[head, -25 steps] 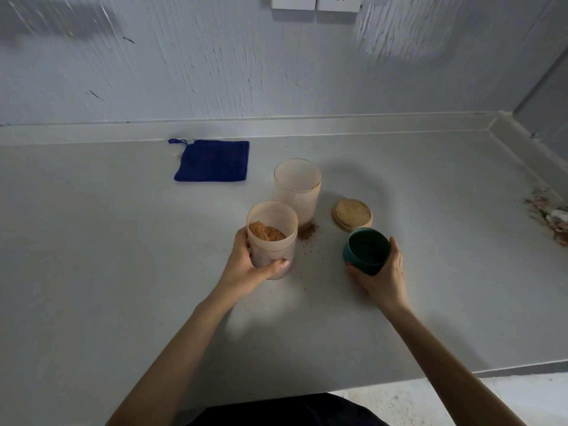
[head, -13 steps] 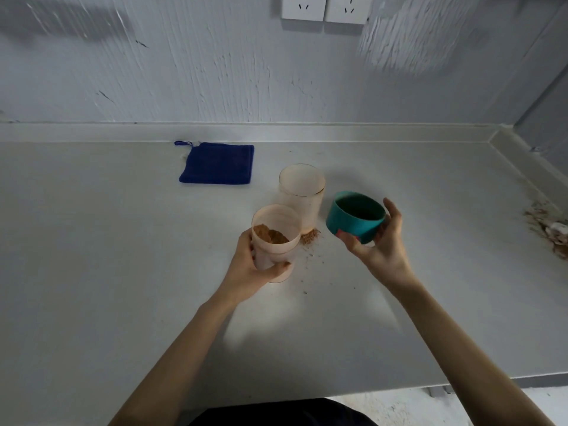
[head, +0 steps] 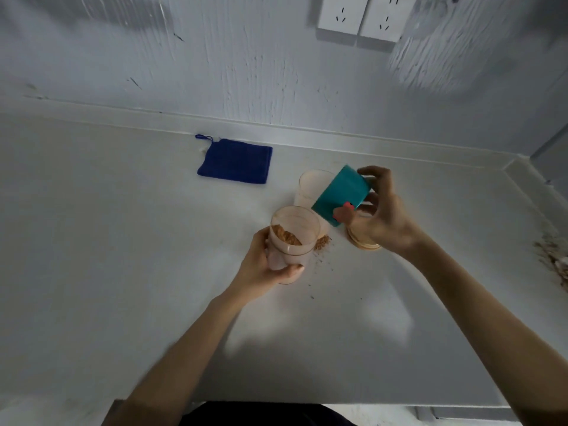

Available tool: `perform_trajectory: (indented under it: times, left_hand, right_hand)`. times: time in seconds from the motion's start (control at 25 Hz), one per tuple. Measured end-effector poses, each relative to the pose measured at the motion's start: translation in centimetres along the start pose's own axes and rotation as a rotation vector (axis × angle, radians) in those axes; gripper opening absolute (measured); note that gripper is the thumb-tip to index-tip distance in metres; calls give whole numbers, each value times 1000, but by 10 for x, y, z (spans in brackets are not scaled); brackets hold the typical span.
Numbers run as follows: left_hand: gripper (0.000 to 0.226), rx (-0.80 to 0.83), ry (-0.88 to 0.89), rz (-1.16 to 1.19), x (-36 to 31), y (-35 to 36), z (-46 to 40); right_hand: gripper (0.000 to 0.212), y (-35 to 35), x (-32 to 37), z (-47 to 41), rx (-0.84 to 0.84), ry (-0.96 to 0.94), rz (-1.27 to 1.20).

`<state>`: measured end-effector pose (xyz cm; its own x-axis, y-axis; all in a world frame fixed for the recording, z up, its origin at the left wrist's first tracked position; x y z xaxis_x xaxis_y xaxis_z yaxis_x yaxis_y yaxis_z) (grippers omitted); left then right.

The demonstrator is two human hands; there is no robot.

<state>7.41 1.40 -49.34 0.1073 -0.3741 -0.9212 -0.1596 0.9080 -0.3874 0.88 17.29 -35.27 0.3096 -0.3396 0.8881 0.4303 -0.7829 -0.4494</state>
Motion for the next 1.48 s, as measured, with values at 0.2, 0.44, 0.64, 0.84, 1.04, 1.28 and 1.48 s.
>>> perform_trajectory:
  times: [0.2,0.44,0.64,0.84,1.04,1.28,1.48]
  left_hand:
    - [77,10,7,-10,2,0,0]
    - [89,0,23,-13,4,-1,1]
    - [77,-6,44,-26,1,-2,1]
    - [77,-22,51,-78,3,-3,-1]
    - [77,-35,64,-115,3,-3,-2]
    - [78,-39,77,-126,5,-4,-3]
    - [77,-29,103,-135,3,-4,-3]
  right_hand:
    - [65,5,16,-10,49,-107,322]
    - [73,34,32,-17,386,-95,644]
    - [70,48,35,-24,500,-146,806]
    - [69,57,39,-26,550,-181,824]
    - [68,60,40,-28,571,-193,820]
    - [66,60,41,-28,607,-231,896]
    - [66,61,43,-28,651,-256,929]
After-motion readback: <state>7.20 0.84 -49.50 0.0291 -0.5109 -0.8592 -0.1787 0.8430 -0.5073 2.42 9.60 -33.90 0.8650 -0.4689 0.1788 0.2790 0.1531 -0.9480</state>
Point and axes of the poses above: each hand's wrist, its own z-axis away from the middle knuckle, its own y-axis out of the palm, x = y × z, the point moved 5 cm from there along -z, towards the middle knuckle, and after that the axes turned 10 degrees about -z, right-handed, at the moved point
